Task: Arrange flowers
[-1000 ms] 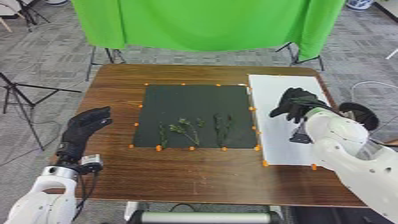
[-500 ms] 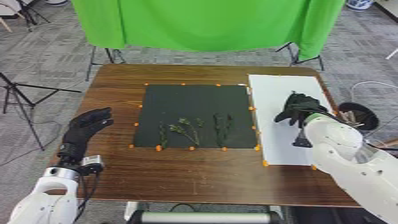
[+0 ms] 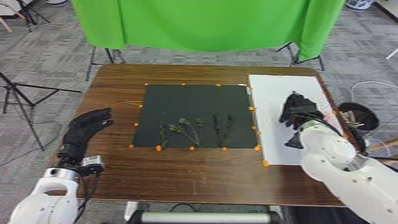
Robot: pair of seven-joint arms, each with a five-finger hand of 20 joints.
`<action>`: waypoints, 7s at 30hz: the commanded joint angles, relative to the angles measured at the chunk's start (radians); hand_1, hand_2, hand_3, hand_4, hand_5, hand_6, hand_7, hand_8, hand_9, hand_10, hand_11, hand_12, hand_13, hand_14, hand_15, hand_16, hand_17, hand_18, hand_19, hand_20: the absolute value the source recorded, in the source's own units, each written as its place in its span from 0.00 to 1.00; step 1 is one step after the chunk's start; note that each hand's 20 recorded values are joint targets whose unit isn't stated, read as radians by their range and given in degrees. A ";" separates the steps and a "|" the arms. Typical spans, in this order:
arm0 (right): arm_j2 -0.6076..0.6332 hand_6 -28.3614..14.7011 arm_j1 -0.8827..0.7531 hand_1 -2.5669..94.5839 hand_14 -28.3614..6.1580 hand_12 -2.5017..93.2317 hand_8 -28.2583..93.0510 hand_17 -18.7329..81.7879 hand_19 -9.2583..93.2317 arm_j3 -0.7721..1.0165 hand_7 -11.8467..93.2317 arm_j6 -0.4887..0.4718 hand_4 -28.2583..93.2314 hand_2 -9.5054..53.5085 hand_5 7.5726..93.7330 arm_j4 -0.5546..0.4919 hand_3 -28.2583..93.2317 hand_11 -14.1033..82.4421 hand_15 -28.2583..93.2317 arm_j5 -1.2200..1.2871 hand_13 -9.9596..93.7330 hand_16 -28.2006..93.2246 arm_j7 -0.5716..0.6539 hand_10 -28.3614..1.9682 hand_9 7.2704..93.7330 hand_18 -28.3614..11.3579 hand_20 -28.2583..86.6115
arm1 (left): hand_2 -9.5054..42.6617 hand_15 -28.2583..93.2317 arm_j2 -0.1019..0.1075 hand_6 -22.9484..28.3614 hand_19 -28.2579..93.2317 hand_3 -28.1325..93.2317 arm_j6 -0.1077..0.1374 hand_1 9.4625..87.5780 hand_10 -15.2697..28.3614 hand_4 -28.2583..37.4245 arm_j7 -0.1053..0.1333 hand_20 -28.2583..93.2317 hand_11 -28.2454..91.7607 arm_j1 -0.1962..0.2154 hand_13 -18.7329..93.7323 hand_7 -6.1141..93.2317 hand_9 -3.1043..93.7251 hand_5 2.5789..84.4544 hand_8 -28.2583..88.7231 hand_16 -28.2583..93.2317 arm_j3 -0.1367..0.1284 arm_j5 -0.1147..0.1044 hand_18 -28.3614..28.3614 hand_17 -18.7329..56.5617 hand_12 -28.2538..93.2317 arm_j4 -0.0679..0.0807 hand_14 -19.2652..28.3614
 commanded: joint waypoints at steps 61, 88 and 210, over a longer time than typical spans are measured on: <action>-0.634 0.65 0.636 0.67 0.75 0.38 0.28 0.86 0.94 -0.693 0.32 -0.188 0.11 0.00 0.84 0.269 0.71 0.19 0.62 0.172 1.00 0.49 -0.353 0.52 0.96 0.52 0.60 | 0.32 0.42 0.061 0.46 0.31 0.79 0.249 0.14 0.66 0.00 0.163 0.38 0.39 -0.092 0.54 0.22 0.53 0.58 0.17 0.22 0.175 -0.286 0.68 0.39 0.32 0.047 0.76; -0.622 0.76 0.657 0.48 0.73 0.23 0.15 0.80 0.97 -0.627 0.28 -0.368 0.11 0.00 0.57 0.233 0.80 0.26 0.62 0.171 0.95 0.50 -0.279 0.43 0.64 0.45 0.60 | 0.25 0.42 0.059 0.47 0.32 0.80 0.244 0.12 0.66 0.00 0.171 0.37 0.40 -0.080 0.53 0.23 0.53 0.58 0.18 0.22 0.177 -0.300 0.69 0.38 0.33 0.045 0.76; 0.030 0.65 0.448 0.32 0.59 0.25 0.18 0.73 0.97 -0.206 0.24 -0.194 0.10 0.00 0.54 -0.081 0.77 0.30 0.62 0.089 0.91 0.47 -0.174 0.36 0.67 0.34 0.54 | 0.02 0.43 0.039 0.44 0.34 0.80 0.244 0.39 0.64 0.20 0.148 0.40 0.42 -0.011 0.54 0.26 0.52 0.58 0.16 0.22 0.108 -0.249 0.70 0.42 0.33 0.012 0.74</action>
